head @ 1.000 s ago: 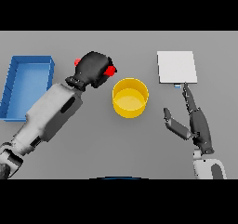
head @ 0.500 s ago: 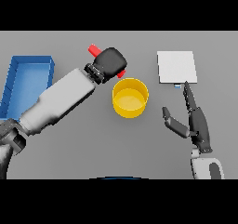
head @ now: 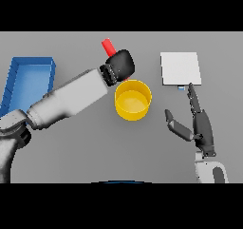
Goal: Pick up the red beaker and tilt it to pour out 1 green nut into yellow bowl. Pick up the yellow bowl and place it on the metallic measuring scale.
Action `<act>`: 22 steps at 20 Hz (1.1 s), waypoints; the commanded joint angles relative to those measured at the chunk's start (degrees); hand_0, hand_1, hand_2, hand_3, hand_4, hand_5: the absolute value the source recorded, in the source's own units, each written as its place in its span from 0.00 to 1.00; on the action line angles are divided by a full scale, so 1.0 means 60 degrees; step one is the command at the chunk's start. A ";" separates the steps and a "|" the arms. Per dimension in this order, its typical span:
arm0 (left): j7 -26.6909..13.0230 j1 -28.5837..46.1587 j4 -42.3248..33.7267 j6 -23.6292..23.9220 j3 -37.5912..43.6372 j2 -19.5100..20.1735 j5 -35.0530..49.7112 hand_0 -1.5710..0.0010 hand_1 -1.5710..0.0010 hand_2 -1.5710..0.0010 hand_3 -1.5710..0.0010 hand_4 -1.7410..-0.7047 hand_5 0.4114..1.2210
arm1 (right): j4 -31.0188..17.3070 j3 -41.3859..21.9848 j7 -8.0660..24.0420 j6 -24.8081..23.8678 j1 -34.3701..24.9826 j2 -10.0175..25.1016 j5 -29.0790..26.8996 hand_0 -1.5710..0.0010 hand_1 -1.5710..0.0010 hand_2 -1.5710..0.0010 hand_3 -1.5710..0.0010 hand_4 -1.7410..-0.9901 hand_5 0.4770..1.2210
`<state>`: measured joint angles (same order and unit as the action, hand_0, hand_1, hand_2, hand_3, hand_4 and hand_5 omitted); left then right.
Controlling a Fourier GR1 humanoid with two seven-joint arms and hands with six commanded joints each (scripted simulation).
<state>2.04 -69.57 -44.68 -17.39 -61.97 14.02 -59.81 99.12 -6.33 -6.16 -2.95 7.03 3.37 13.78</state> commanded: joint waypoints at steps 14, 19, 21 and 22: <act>0.0391 -0.1572 0.0663 0.0212 -0.2585 -0.0640 -0.1281 0.00 0.00 0.00 0.00 0.02 1.00 | 0.0048 0.0052 -0.0087 -0.0094 0.0005 0.0126 0.0142 1.00 1.00 1.00 1.00 0.79 0.21; 0.1012 -0.2860 0.1404 0.0500 -0.2674 -0.0540 -0.1106 0.00 0.00 0.00 0.00 0.02 1.00 | -0.0065 0.0070 -0.0155 0.0028 -0.0042 0.0036 -0.0083 1.00 1.00 1.00 1.00 0.79 0.22; 0.1022 -0.3443 0.1701 0.0630 -0.2579 -0.0237 -0.1000 0.00 0.00 0.00 0.00 0.02 1.00 | -0.0116 0.0070 -0.0272 0.0017 -0.0055 0.0052 -0.0061 1.00 1.00 1.00 1.00 0.78 0.24; 0.1084 -0.3718 0.1831 0.0716 -0.2315 0.0000 -0.0742 0.00 0.00 0.00 0.13 0.01 1.00 | -0.0061 0.0001 -0.0380 -0.0005 0.0016 0.0060 0.0049 1.00 1.00 1.00 1.00 0.78 0.24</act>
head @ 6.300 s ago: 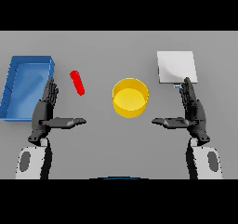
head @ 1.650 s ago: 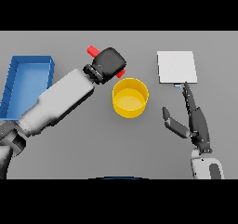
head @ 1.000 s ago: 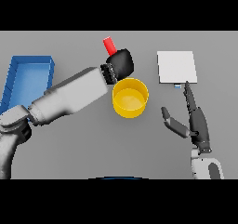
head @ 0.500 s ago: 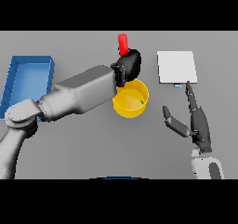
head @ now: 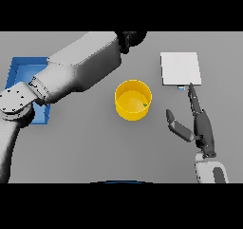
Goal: Pick up the red beaker and tilt it to pour out 1 green nut into yellow bowl. Pick up the yellow bowl and place it on the metallic measuring scale.
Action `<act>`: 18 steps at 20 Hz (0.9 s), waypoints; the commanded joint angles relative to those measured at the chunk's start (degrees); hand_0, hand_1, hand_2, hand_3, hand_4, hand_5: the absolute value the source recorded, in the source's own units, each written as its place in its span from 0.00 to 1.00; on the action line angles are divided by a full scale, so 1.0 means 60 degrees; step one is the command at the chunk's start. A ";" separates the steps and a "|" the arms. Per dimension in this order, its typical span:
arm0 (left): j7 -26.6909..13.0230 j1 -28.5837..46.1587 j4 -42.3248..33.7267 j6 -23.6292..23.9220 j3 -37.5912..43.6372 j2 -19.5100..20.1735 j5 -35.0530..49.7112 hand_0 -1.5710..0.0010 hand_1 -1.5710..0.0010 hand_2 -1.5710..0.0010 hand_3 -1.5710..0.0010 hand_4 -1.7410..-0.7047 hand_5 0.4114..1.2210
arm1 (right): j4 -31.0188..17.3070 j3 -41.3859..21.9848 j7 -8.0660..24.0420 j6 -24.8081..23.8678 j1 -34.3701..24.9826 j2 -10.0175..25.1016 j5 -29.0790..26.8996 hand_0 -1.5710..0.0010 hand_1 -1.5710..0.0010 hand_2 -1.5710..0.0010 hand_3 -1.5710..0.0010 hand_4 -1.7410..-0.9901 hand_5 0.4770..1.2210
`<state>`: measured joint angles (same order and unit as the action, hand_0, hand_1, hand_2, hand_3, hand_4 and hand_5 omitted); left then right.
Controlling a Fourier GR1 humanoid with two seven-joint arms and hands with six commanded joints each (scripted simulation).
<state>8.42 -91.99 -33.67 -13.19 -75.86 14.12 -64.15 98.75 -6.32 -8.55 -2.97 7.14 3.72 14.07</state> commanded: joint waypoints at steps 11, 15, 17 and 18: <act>-0.1967 -0.0803 0.3693 0.1205 0.5338 0.2040 0.5798 0.00 0.00 0.00 0.11 0.00 1.00 | -0.0235 -0.0100 0.0099 -0.0111 -0.0323 -0.0072 0.0169 1.00 1.00 1.00 1.00 0.82 0.20; -0.2285 0.0184 0.4312 0.2145 0.6660 0.2854 0.7927 0.00 0.00 0.00 0.05 0.00 1.00 | -0.0451 0.0034 -0.0069 0.0266 -0.0515 -0.0093 -0.0441 1.00 1.00 1.00 1.00 0.88 0.21; -0.2473 0.0979 0.4290 0.2692 0.7054 0.3246 0.8774 0.00 0.00 0.00 0.03 0.00 1.00 | -0.0390 0.0014 -0.0037 0.0388 -0.0489 -0.0027 -0.0511 1.00 1.00 1.00 1.00 0.85 0.22; -0.2925 0.1376 0.4299 0.2948 0.7154 0.3312 0.9106 0.00 0.00 0.00 0.02 0.00 1.00 | -0.0399 -0.0011 -0.0114 0.0378 -0.0467 -0.0010 -0.0455 1.00 1.00 1.00 1.00 0.82 0.23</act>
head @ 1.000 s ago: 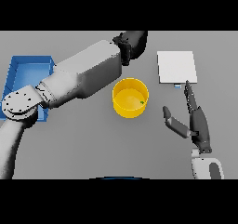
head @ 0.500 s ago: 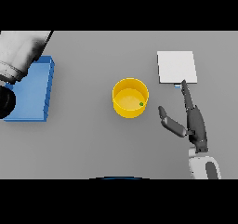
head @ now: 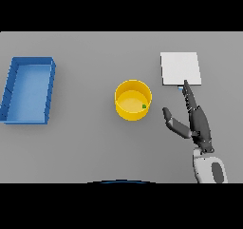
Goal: Pick up the red beaker and tilt it to pour out 1 green nut into yellow bowl. Pick up the yellow bowl and place it on the metallic measuring scale.
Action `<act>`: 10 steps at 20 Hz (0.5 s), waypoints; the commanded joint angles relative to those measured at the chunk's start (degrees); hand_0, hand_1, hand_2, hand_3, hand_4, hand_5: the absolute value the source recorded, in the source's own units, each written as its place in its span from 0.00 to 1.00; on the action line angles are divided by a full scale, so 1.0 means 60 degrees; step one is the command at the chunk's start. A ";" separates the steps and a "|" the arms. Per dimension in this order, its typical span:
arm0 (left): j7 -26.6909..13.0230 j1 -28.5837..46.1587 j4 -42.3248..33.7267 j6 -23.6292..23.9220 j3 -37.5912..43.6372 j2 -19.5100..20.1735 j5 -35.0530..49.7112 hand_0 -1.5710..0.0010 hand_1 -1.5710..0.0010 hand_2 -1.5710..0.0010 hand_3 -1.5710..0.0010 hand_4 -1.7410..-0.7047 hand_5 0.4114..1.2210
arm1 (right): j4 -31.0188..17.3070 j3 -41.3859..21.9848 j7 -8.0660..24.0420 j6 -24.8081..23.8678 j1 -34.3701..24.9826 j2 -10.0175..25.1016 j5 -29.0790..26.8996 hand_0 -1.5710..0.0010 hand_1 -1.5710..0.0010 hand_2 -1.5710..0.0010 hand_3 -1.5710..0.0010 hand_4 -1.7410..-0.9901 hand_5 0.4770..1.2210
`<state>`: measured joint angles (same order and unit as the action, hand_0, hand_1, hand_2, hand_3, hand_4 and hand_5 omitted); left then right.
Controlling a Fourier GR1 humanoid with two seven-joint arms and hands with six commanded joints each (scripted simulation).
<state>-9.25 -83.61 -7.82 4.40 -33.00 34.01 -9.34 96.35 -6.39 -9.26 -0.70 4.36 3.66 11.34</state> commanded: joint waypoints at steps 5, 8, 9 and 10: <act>-0.1227 0.1628 -0.1094 0.0910 0.0747 0.0555 0.1785 0.00 0.00 0.00 0.03 0.00 1.00 | 0.0014 0.0021 -0.0102 0.0159 -0.0085 0.0184 -0.0057 1.00 1.00 1.00 1.00 0.76 0.27; -0.2125 0.3004 -0.2550 0.1418 0.0889 0.0829 0.2697 0.00 0.00 0.00 0.09 0.00 1.00 | 0.0091 0.0019 -0.0112 0.0158 0.0032 0.0272 0.0007 1.00 1.00 1.00 1.00 0.73 0.30; -0.2387 0.3540 -0.3180 0.1714 0.0951 0.0924 0.3020 0.00 0.00 0.00 0.11 0.00 1.00 | 0.0073 -0.0099 -0.0104 0.0154 0.0109 0.0212 0.0118 1.00 1.00 1.00 1.00 0.73 0.31; -0.2550 0.4134 -0.3920 0.1980 0.0956 0.1061 0.3305 0.00 0.00 0.00 0.13 0.00 1.00 | 0.0002 -0.0067 -0.0133 0.0168 0.0140 0.0232 0.0102 1.00 1.00 1.00 1.00 0.73 0.30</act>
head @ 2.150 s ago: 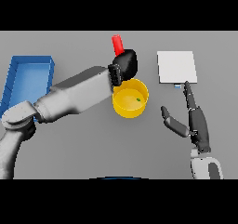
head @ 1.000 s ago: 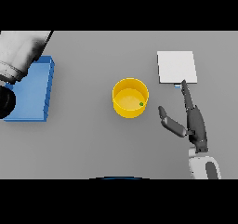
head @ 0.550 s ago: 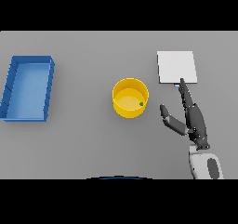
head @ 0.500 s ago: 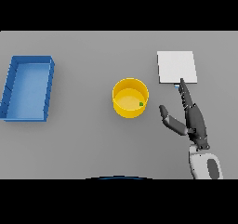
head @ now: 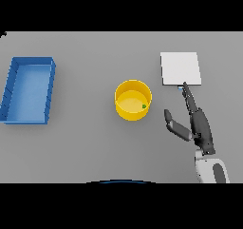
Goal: Pick up the red beaker and tilt it to pour out 1 green nut into yellow bowl. Pick up the yellow bowl and place it on the metallic measuring scale.
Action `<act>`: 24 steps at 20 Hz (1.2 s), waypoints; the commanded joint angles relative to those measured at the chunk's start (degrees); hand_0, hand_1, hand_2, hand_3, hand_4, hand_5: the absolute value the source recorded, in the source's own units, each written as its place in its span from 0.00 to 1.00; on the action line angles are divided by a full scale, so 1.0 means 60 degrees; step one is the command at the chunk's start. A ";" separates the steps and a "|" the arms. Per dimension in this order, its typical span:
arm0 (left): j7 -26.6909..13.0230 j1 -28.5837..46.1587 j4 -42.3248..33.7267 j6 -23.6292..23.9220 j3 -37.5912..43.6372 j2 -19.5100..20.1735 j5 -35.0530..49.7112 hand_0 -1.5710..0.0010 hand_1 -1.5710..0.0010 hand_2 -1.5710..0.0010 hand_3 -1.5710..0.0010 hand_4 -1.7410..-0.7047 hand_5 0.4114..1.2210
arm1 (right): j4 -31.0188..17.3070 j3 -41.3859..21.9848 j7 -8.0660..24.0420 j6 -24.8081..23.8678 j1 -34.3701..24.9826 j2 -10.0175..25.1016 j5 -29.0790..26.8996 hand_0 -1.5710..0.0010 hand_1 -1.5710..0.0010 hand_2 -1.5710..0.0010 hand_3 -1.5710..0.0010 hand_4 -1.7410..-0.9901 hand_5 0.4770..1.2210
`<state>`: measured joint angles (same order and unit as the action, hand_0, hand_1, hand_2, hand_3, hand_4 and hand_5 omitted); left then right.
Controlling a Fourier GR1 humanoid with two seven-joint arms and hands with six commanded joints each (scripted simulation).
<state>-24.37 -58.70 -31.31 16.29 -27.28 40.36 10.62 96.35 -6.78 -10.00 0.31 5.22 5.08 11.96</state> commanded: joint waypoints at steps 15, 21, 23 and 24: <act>-0.1617 0.3822 -0.5466 0.1919 -0.1580 0.1435 0.2705 0.00 0.00 0.00 0.13 0.24 0.51 | -0.0080 0.0033 0.0048 -0.0127 -0.0220 -0.0051 0.0027 1.00 1.00 1.00 1.00 0.77 0.27; -0.0763 0.4170 -0.6141 -0.0177 -0.1716 0.2136 0.3223 0.59 0.64 0.66 0.71 0.89 0.32 | -0.0106 0.0031 0.0036 -0.0128 -0.0125 -0.0001 0.0055 1.00 1.00 1.00 1.00 0.79 0.27; -0.0922 0.4116 -0.6250 -0.0294 -0.2049 0.2262 0.2830 0.74 0.77 0.78 0.82 0.94 0.30 | -0.0015 0.0005 -0.0030 -0.0084 -0.0177 -0.0029 -0.0002 1.00 1.00 1.00 1.00 0.79 0.28; -0.0778 0.4107 -0.6026 -0.0260 -0.2084 0.2136 0.2721 0.79 0.82 0.82 0.85 0.96 0.29 | -0.0004 0.0028 -0.0048 -0.0031 -0.0081 0.0042 -0.0027 1.00 1.00 1.00 1.00 0.79 0.28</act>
<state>-29.09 -34.03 -67.46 14.73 -39.79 53.17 26.95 96.32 -6.61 -10.29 0.12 4.76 5.34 11.80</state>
